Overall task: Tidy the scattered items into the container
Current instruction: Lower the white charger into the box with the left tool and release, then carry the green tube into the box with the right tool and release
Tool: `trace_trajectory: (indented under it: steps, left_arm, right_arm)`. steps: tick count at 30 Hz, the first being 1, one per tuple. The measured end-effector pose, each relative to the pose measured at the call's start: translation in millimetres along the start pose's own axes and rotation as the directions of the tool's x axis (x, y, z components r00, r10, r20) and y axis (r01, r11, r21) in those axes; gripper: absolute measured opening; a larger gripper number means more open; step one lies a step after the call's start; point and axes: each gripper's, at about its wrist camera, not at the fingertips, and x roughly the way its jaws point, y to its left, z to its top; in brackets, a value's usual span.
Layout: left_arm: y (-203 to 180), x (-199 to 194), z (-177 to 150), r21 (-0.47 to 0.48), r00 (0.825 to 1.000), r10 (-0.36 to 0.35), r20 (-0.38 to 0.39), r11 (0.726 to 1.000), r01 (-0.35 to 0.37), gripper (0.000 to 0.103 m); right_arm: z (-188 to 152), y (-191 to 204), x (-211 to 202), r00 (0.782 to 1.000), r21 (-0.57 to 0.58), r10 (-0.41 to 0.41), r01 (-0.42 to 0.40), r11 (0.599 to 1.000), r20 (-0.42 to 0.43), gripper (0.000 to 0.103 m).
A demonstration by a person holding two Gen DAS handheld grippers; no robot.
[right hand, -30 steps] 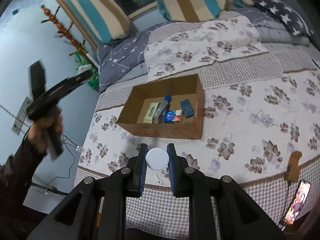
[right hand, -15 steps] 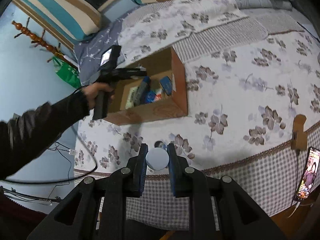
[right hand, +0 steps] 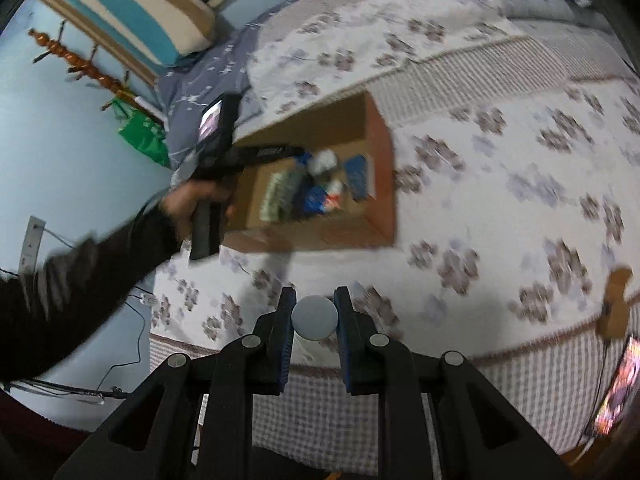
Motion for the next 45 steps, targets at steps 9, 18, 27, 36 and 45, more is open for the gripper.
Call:
trace_trajectory:
  steps: [9, 18, 27, 36, 45]
  left_arm:
    - [21.2, -153.3, -147.6, -0.195, 0.999, -0.019, 0.042, 0.981, 0.027, 0.057]
    - [26.2, -200.7, -214.8, -0.325, 0.997, 0.005, 0.077, 0.946, 0.020, 0.057]
    - [38.7, -211.4, -260.3, -0.443, 0.997, 0.058, 0.053, 0.896, -0.029, 0.057]
    - [34.9, -209.9, -269.7, -0.433, 0.998, 0.055, 0.037, 0.901, -0.034, 0.057]
    - [-8.9, -178.3, -253.8, -0.204, 0.996, 0.083, 0.015, 0.976, -0.078, 0.057]
  right_arm:
    - [65.1, 57.4, 0.9, 0.993, -0.161, 0.066, -0.050, 0.986, 0.096, 0.103]
    - [147.5, 94.1, 98.3, 0.993, -0.210, 0.120, -0.115, 0.971, 0.013, 0.103]
    - [118.9, 68.2, 283.2, 0.952, -0.147, -0.026, -0.020, 0.989, -0.306, 0.103]
    - [110.1, 72.8, 244.7, 0.961, -0.278, -0.186, 0.125, 0.952, -0.205, 0.103]
    - [48.1, 36.4, 56.8, 0.987, -0.181, -0.161, 0.157, 0.971, -0.011, 0.103]
